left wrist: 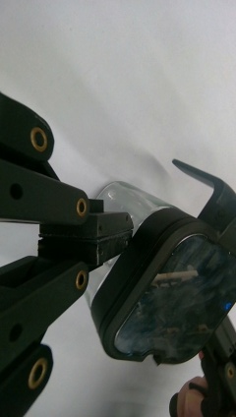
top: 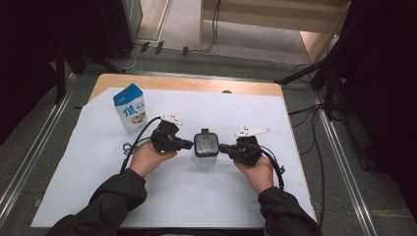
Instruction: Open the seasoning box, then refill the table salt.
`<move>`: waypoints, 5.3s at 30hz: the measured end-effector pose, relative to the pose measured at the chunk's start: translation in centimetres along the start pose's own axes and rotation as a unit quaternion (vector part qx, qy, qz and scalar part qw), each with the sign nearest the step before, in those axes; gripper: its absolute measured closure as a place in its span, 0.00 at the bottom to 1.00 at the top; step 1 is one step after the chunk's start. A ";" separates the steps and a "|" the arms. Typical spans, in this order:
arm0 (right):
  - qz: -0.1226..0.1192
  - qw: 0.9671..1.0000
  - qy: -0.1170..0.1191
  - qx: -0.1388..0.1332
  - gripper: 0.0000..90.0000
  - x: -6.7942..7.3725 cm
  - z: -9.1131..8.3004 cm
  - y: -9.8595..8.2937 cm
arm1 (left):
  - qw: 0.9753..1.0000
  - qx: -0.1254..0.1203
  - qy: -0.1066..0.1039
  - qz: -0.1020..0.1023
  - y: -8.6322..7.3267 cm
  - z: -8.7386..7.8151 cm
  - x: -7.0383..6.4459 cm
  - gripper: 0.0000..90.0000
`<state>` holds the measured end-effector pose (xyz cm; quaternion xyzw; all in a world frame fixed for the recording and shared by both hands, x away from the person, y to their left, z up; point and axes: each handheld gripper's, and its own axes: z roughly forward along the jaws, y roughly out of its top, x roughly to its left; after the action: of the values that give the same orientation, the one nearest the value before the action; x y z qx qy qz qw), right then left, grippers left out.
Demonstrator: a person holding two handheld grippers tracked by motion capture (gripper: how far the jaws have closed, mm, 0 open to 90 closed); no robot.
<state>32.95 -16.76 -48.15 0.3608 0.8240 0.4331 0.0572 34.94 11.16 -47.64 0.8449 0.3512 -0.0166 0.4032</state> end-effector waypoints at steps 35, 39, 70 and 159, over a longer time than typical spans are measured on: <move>-0.019 1.000 0.004 -0.008 1.00 -1.6 2.2 2.4 | 1.000 -0.013 0.001 0.006 -2.4 -2.5 -3.4 1.00; -0.018 1.000 0.006 -0.004 1.00 -1.7 2.4 2.5 | 1.000 -0.006 -0.001 0.007 -2.6 -2.0 -3.8 1.00; -0.035 0.999 0.009 0.020 1.00 -0.7 2.3 1.9 | 1.000 0.000 -0.003 -0.008 -2.8 -2.0 -1.9 1.00; -0.013 0.999 0.029 0.022 1.00 -0.1 -0.4 -0.5 | 0.994 -0.022 -0.059 0.093 -1.0 -0.8 0.4 0.07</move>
<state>32.58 -17.33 -48.32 0.3387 0.8393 0.4243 0.0304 34.40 12.36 -47.92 0.8620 0.2473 -0.0212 0.4419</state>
